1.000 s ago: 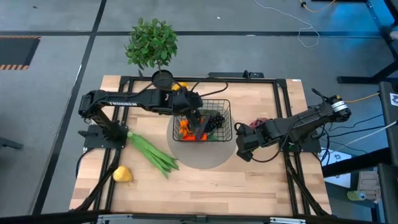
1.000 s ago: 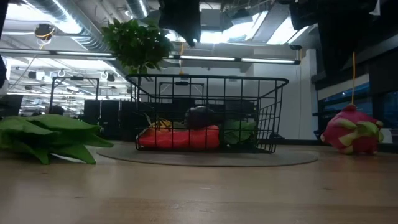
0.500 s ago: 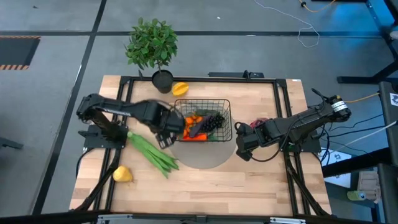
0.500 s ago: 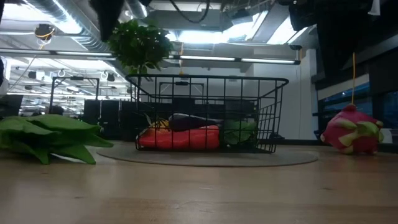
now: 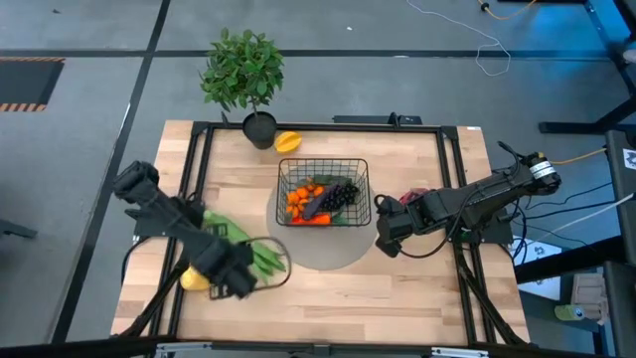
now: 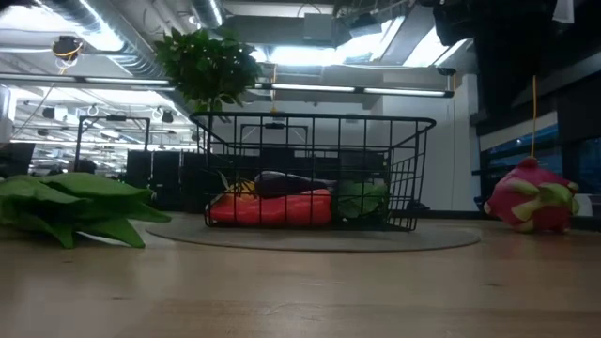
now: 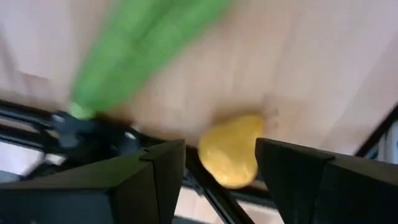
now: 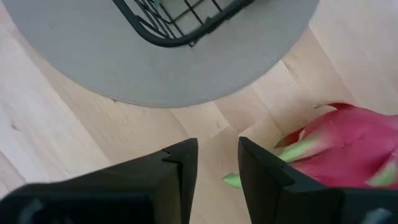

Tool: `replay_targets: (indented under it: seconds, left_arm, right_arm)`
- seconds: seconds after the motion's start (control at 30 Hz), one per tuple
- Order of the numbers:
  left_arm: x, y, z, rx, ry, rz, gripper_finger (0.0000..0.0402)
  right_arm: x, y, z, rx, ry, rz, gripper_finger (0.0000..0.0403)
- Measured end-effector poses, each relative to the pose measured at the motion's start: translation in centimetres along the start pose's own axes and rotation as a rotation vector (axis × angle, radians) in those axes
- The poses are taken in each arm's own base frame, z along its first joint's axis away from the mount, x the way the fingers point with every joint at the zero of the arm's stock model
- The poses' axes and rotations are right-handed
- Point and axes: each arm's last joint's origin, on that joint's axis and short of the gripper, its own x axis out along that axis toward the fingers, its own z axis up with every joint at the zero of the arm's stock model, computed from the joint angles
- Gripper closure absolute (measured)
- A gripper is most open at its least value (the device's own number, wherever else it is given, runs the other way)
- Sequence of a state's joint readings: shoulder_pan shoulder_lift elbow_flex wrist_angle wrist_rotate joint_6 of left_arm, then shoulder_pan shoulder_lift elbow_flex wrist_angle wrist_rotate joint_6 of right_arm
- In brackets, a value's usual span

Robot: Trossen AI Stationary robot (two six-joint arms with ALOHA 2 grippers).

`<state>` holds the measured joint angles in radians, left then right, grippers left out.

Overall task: Build produce basket
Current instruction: Put the pear into the black wire basket

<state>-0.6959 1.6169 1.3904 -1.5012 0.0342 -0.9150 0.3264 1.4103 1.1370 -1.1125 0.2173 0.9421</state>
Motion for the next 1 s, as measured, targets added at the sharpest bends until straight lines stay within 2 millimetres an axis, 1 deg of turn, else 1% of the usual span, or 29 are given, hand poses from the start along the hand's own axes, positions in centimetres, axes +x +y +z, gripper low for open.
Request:
replay_targets:
  seconds: [0.07, 0.17, 0.37, 0.67, 0.9, 1.0]
  left_arm:
    - [1.4, -1.1, -1.2, 0.055, 0.022, -0.011, 0.0218]
    - [3.4, -2.4, -2.4, 0.126, -0.003, -0.031, 0.0218]
    - [6.3, -4.0, -3.3, 0.197, -0.092, -0.101, 0.0218]
    - [9.8, -4.5, -4.0, 0.233, -0.136, -0.166, 0.0218]
    - [11.6, -4.2, -4.4, 0.206, -0.124, -0.168, 0.0218]
    - [12.3, -4.3, -4.5, 0.214, -0.123, -0.209, 0.0218]
  right_arm:
    - [0.0, 0.1, 0.1, 0.003, -0.009, 0.012, 0.0299]
    - [0.0, 0.3, 0.3, 0.010, -0.026, 0.035, 0.0299]
    - [0.0, 0.6, 0.4, 0.016, -0.043, 0.058, 0.0299]
    - [0.0, 0.6, 0.4, 0.016, -0.042, 0.058, 0.0299]
    - [0.0, 0.6, 0.4, 0.016, -0.042, 0.058, 0.0299]
    - [0.0, 0.6, 0.4, 0.016, -0.042, 0.058, 0.0299]
